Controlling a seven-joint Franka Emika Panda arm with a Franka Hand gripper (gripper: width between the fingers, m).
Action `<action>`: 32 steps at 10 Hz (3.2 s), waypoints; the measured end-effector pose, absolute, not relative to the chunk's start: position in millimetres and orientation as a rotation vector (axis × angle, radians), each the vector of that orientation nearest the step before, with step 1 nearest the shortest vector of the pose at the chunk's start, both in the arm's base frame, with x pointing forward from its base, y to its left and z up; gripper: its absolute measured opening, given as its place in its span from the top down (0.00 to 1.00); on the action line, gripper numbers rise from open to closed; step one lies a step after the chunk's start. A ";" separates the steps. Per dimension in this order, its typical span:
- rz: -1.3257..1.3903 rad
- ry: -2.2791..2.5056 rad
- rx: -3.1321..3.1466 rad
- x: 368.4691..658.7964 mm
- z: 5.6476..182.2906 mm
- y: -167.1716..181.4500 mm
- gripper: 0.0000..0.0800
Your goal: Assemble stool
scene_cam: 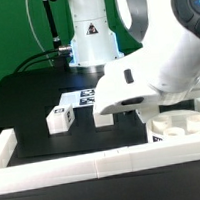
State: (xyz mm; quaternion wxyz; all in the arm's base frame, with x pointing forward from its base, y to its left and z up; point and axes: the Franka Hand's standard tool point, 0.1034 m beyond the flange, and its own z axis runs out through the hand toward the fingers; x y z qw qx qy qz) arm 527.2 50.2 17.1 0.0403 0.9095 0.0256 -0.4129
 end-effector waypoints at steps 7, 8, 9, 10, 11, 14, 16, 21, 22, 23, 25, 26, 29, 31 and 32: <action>-1.233 0.088 2.817 527.0 7.1 58.8 0.48; -1.234 0.093 2.815 526.1 7.7 60.3 0.48; -1.233 0.094 2.815 526.1 7.5 60.8 0.59; -1.233 0.094 2.815 526.1 7.5 60.7 0.59; -1.233 0.097 2.816 526.3 7.7 60.5 0.59; -1.219 0.112 2.826 530.8 18.9 62.1 0.59; -1.181 0.140 2.848 539.8 39.2 63.9 0.58; -0.971 0.152 2.940 558.9 41.6 68.9 0.58; -0.852 0.148 2.984 562.9 56.6 67.6 0.58; -0.780 0.148 3.006 561.1 73.5 66.7 0.58; -0.564 0.181 3.061 580.6 98.3 73.0 0.58; -0.471 0.182 3.081 580.5 95.3 73.2 0.58; -0.148 0.187 3.129 592.0 94.2 75.9 0.58; 0.038 0.204 3.142 588.0 95.4 82.5 0.58; 0.106 0.212 3.145 589.7 105.3 86.2 0.58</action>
Offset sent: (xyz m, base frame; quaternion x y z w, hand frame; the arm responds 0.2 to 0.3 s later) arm -0.0050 0.0077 -0.0006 0.0122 0.0211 -0.0154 0.9996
